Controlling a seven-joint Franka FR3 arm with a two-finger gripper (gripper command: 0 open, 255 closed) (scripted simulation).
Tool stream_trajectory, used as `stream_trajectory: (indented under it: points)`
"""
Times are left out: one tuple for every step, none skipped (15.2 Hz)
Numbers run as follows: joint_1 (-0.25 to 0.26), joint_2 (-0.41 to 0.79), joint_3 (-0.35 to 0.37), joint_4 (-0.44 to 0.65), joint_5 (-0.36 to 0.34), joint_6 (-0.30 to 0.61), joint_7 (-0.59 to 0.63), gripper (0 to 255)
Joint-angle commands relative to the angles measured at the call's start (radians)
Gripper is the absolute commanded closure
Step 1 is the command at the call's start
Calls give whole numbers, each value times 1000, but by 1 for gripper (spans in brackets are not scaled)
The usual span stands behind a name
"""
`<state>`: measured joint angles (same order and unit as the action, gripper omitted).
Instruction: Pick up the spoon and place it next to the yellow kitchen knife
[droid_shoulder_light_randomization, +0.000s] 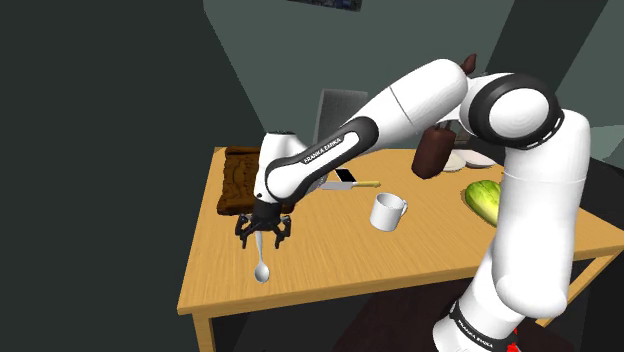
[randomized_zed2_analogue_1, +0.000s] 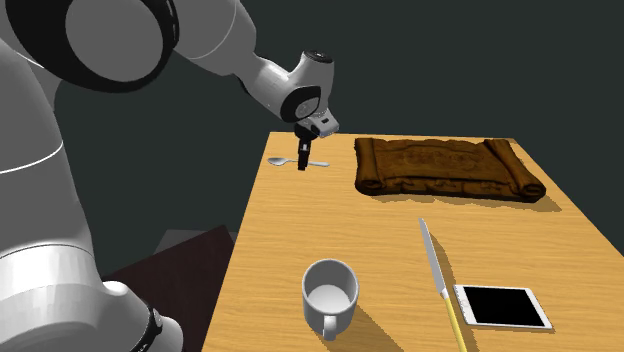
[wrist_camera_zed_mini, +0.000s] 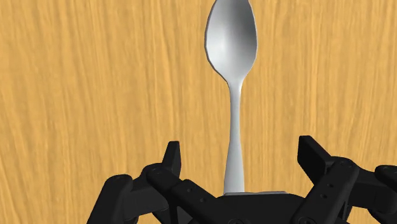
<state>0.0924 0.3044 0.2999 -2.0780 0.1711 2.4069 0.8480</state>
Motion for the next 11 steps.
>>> stream_trajectory:
  points:
    - [2, 15, -1, -2, -3, 18, 0, 0]
    - [2, 16, -1, -2, -3, 18, 0, 0]
    - [2, 16, -1, -2, -3, 18, 0, 0]
    - [2, 16, -1, -2, -3, 18, 0, 0]
    - [2, 16, -1, -2, -3, 18, 0, 0]
    - [2, 16, -1, -2, -3, 18, 0, 0]
    - [2, 16, -1, -2, -3, 18, 0, 0]
    - [2, 16, -1, -2, -3, 18, 0, 0]
    - [2, 16, -1, -2, -3, 18, 0, 255]
    - [2, 16, -1, -2, -3, 18, 0, 255]
    - [2, 16, -1, -2, -3, 18, 0, 255]
